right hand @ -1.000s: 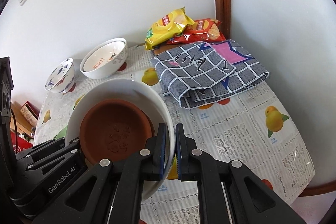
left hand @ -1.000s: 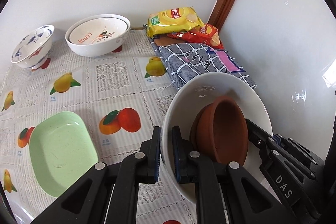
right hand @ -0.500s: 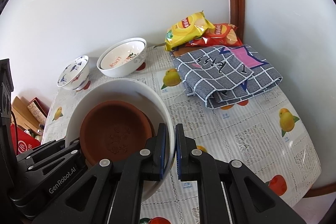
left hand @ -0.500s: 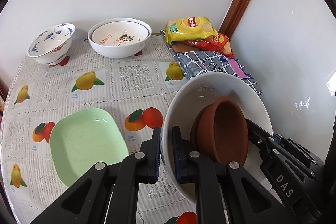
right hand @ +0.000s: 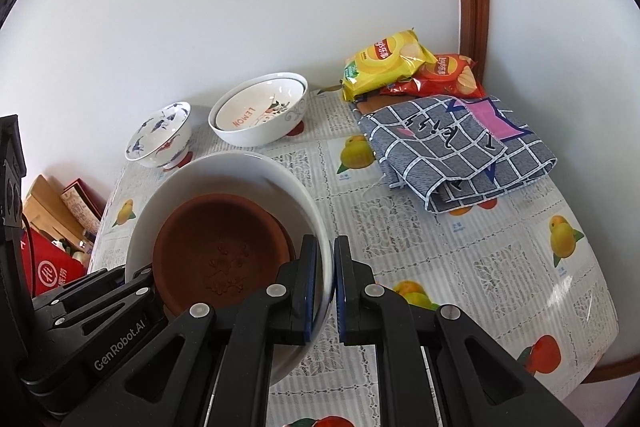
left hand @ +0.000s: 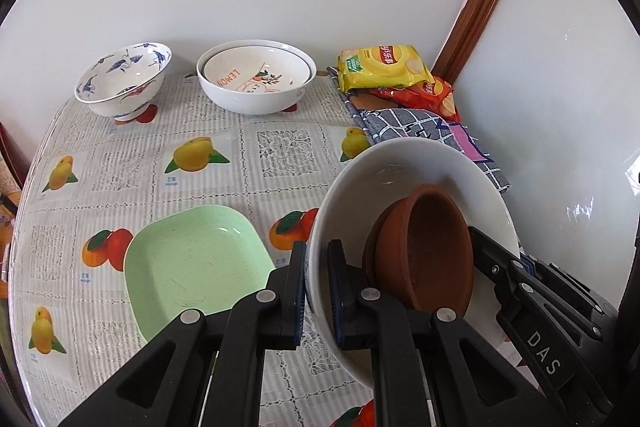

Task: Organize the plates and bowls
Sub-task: 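Lift the white bowl with both grippers and carry it toward the green plate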

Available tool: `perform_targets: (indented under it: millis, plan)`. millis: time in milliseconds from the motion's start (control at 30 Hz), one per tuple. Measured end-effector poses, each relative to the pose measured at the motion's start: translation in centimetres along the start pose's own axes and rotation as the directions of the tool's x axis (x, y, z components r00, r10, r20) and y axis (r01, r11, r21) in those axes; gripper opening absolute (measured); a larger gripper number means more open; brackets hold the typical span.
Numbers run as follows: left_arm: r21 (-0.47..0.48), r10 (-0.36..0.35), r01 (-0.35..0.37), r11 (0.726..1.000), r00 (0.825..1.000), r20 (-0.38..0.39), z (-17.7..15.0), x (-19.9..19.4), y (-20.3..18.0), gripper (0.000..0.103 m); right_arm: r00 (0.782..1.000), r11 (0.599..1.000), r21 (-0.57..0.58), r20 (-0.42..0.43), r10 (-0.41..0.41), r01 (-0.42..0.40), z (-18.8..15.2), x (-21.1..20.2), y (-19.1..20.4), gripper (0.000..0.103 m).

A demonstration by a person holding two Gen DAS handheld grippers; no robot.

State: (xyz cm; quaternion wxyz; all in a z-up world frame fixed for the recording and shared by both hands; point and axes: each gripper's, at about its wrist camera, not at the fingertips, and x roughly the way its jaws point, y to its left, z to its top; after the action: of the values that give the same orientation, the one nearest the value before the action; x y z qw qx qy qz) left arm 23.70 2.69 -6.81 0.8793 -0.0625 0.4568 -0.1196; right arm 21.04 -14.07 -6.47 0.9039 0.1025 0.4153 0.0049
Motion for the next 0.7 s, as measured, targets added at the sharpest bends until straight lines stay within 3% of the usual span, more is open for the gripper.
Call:
perform_targets:
  millis: [700]
  plan:
    - [-0.047,0.034,-0.034,0.998,0.999,0.015,0.0,-1.2,3.8,0.011,0.999,0.998,-0.047,-0.002,0.039,-0.039,-0.3,1.0,4.0,0.009]
